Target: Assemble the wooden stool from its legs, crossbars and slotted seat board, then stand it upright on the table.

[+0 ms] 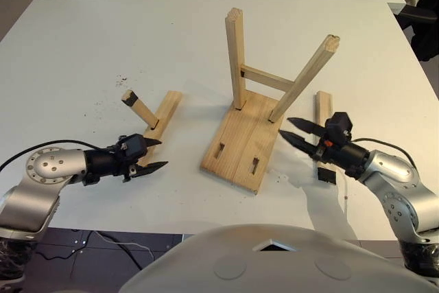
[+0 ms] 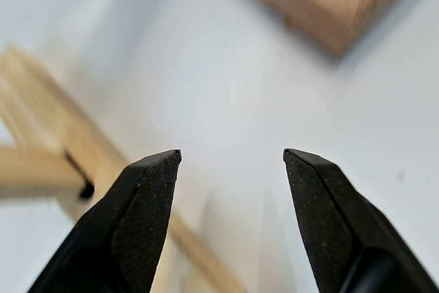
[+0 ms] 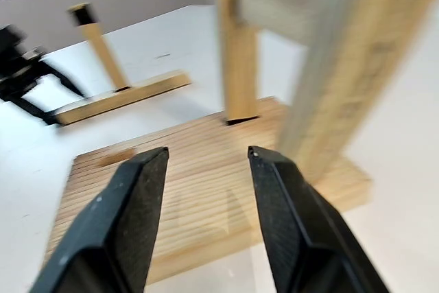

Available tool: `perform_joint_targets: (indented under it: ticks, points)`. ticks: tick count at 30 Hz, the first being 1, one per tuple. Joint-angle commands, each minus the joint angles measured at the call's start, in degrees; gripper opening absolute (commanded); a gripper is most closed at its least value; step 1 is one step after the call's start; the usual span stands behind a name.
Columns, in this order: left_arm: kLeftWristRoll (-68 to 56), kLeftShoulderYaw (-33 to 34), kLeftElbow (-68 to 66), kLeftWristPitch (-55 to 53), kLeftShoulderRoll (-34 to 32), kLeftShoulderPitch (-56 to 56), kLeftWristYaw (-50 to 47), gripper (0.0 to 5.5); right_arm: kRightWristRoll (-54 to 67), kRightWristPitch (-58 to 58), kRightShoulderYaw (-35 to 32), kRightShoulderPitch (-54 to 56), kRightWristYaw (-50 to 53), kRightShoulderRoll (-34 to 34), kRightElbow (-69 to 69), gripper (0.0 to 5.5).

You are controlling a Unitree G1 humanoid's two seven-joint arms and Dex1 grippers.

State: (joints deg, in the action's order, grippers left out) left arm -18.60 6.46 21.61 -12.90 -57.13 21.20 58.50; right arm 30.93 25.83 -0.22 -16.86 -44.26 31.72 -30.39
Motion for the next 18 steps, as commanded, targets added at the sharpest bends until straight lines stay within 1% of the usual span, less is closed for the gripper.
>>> perform_joint_targets:
  ticks: [1, 6, 12, 14, 18]
  points:
    - [-2.4, 2.8, -2.4, -0.8, 0.1, -2.2, 1.9, 2.79, -3.0, -0.9, 1.4, 5.5, 0.5, 0.2, 4.2, 2.13]
    - [-3.6, 4.7, -8.7, -0.9, -1.5, -8.3, 5.3, 2.79, -6.4, -3.0, 1.6, 12.9, 2.3, -1.4, 12.3, 2.13]
    - [0.0, 3.6, -15.7, 1.2, -4.9, -12.0, 10.2, 2.79, -9.0, -5.0, 1.8, 16.8, 3.3, -2.6, 17.1, 2.13]
    - [-0.1, 4.4, -14.6, -0.4, -5.2, -11.3, 10.0, 2.79, -8.9, -5.2, 1.3, 15.6, 3.6, -2.8, 16.0, 2.13]
    - [-2.8, 7.8, -5.8, -6.6, -4.6, -4.6, 9.3, 2.79, -7.7, -5.4, -0.4, 9.6, 5.0, -3.2, 11.9, 2.13]
